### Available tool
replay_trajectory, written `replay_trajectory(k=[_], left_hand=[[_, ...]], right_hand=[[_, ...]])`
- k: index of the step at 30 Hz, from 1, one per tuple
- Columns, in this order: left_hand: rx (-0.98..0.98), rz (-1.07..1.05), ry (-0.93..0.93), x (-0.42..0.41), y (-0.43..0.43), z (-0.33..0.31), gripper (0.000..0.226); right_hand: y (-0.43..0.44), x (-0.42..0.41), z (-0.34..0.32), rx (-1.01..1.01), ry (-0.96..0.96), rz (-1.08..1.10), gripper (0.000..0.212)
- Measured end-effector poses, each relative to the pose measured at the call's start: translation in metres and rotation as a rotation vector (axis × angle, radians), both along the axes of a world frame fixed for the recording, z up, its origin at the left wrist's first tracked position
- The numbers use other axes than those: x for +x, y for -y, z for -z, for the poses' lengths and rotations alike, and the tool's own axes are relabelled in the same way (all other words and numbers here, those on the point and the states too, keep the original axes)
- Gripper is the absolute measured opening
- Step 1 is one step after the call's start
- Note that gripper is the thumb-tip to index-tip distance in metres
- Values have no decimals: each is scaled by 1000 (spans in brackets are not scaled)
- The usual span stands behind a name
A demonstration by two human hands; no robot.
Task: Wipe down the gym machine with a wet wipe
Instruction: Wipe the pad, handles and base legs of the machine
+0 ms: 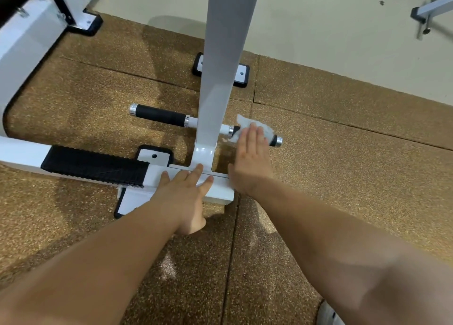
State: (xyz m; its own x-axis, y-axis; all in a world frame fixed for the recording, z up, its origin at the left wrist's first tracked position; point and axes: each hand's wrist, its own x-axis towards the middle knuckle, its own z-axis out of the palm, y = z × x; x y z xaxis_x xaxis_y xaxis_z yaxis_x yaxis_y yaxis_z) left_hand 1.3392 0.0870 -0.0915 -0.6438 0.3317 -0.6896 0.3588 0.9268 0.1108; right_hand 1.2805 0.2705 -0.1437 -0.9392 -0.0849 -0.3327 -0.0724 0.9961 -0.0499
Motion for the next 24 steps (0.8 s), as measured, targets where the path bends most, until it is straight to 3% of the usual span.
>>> replay_trajectory(k=[5,12,17,20,24], left_hand=[[3,-3,4,-1,0,-2,95],[-7,0,14,-1,0,-1,96],[-6,-1,8,0,0,1,96],[1,-2,0,0,1,3,96],[5,-3,7,-1,3,3,95]], right_hand=[[-16,-7,1,-74,-38,-141,89],[-30,10,8,4,-62,177,87],[-4,-9,-1,-117,-35,-95,86],[-22,-10,-1,-88,-61,-156,90],[-41,6,7,8,-108,100,94]])
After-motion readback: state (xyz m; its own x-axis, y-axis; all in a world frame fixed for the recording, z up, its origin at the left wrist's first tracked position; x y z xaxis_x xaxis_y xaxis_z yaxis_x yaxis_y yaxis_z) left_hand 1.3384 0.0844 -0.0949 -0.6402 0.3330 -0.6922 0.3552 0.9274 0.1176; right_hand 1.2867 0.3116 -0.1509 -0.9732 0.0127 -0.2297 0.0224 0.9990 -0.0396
